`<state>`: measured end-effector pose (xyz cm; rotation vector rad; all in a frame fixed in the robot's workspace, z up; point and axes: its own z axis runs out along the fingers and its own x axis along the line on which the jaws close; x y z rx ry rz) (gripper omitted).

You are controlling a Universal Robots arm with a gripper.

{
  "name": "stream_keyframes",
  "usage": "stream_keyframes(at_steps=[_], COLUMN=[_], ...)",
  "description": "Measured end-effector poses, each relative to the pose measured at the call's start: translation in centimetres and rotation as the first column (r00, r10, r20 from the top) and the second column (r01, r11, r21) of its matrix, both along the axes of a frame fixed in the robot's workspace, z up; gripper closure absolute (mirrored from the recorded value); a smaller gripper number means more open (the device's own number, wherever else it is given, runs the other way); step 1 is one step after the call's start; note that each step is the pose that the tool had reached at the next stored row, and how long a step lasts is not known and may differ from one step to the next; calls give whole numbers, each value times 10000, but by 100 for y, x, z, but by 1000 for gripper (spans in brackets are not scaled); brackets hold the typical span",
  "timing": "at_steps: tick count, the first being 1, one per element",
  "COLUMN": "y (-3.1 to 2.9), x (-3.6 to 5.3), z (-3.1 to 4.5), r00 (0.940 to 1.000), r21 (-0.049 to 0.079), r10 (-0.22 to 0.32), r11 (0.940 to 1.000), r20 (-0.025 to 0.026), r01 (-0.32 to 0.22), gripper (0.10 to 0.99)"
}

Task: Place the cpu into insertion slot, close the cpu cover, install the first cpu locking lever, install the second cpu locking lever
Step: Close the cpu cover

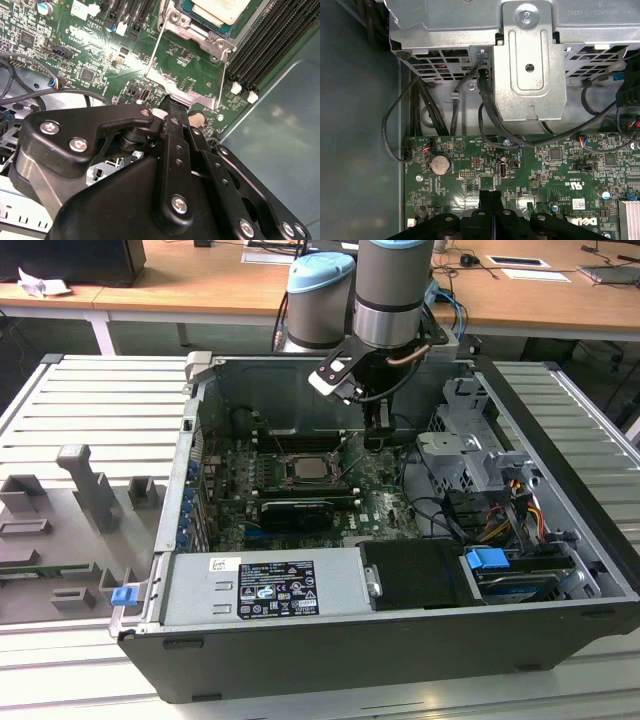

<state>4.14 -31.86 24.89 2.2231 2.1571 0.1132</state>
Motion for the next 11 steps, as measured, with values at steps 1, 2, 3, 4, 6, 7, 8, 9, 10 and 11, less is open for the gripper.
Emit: stream_keyframes(at_steps=[1,2,3,4,6,7,8,9,10,11], y=[0,0,0,0,0,0,0,0,0,0], x=[-3,-8,-24,-33,-58,-73,-81,-90,-96,-100], z=[0,0,0,0,0,0,0,0,0,0], r00=[10000,10000,10000,10000,10000,10000,10000,10000,10000,10000], r21=[0,0,0,0,0,0,0,-1,0,0], r10=[-2,-3,-2,-1,-1,-2,-1,-1,-1,-2], r11=[10000,10000,10000,10000,10000,10000,10000,10000,10000,10000], r20=[0,0,0,0,0,0,0,0,0,0], r01=[2,3,2,1,1,2,1,1,1,2], gripper=[980,980,980,980,980,980,980,980,980,980])
